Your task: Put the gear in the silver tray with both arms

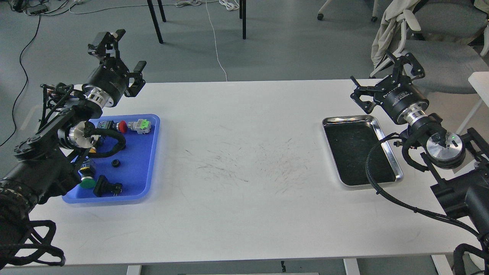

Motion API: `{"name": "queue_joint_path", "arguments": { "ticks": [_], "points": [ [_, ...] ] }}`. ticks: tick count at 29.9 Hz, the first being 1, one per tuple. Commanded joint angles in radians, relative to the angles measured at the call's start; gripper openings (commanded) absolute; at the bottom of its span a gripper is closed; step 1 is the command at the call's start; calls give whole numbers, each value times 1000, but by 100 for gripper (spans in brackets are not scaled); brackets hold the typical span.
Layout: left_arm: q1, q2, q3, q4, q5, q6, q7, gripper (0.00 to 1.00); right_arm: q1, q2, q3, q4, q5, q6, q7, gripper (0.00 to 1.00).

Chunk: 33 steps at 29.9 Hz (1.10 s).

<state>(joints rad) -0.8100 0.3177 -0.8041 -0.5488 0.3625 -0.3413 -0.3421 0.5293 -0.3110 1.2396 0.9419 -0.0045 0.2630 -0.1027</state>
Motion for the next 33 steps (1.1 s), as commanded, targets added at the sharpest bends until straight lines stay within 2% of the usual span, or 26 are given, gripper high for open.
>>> {"name": "queue_joint_path", "arguments": {
  "ticks": [1,6,14,33],
  "points": [
    [3,1,0,0,1,-2,-5,98,0,1,1,5,1,1,0,99],
    [11,-2,2,1,3,-2,-26,98,0,1,1,20,1,1,0,99],
    [0,-6,0,16,3,44,-28,98,-8,3,0,20,0,1,0,99],
    [3,12,2,4,10,24,-21,98,-64,-19,6,40,0,10,-2,99]
  ]
}}
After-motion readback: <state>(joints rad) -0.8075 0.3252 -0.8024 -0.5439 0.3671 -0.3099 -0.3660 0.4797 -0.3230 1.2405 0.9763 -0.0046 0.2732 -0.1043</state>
